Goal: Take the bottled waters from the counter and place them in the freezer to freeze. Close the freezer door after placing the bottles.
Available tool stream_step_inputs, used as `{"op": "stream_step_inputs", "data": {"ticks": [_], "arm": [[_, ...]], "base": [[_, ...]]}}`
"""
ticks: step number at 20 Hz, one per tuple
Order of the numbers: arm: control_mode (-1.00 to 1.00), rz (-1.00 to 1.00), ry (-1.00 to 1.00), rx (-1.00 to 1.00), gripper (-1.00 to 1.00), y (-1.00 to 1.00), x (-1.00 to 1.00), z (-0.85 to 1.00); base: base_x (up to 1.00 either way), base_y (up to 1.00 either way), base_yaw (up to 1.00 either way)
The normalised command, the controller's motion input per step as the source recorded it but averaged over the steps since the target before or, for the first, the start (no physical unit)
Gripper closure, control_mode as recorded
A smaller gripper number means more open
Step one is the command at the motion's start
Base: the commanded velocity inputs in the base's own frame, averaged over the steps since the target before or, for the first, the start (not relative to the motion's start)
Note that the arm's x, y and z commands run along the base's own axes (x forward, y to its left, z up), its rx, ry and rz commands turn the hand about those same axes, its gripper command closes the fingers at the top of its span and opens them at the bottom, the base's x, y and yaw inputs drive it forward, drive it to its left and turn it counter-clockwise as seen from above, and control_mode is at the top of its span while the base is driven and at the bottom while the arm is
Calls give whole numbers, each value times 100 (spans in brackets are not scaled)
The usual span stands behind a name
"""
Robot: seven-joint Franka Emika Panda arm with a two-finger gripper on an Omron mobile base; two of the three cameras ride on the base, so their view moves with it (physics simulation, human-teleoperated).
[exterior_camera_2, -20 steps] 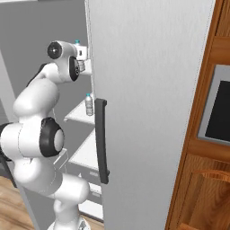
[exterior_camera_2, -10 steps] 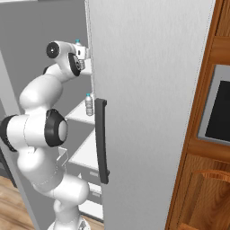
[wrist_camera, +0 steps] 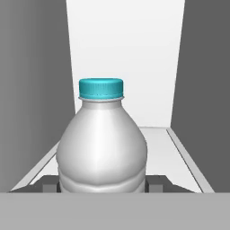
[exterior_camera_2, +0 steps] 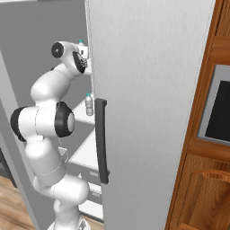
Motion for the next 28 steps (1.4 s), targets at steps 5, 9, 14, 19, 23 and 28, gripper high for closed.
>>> {"op": "stream_step_inputs", "data": {"ticks": [5, 9, 14, 19, 23, 28], "arm": [[-100, 0, 0, 0, 100, 0, 26, -3], [-100, 0, 0, 0, 100, 0, 14, -15], [-100, 0, 0, 0, 100, 0, 11, -26], [-100, 0, -3, 0, 100, 0, 2, -42], [-100, 0, -6, 1, 100, 0, -1, -40], [-100, 0, 0, 2, 100, 0, -2, -4]], "base": [[0, 0, 0], [0, 0, 0], [0, 0, 0], [0, 0, 0], [0, 0, 0], [0, 0, 0]]}}
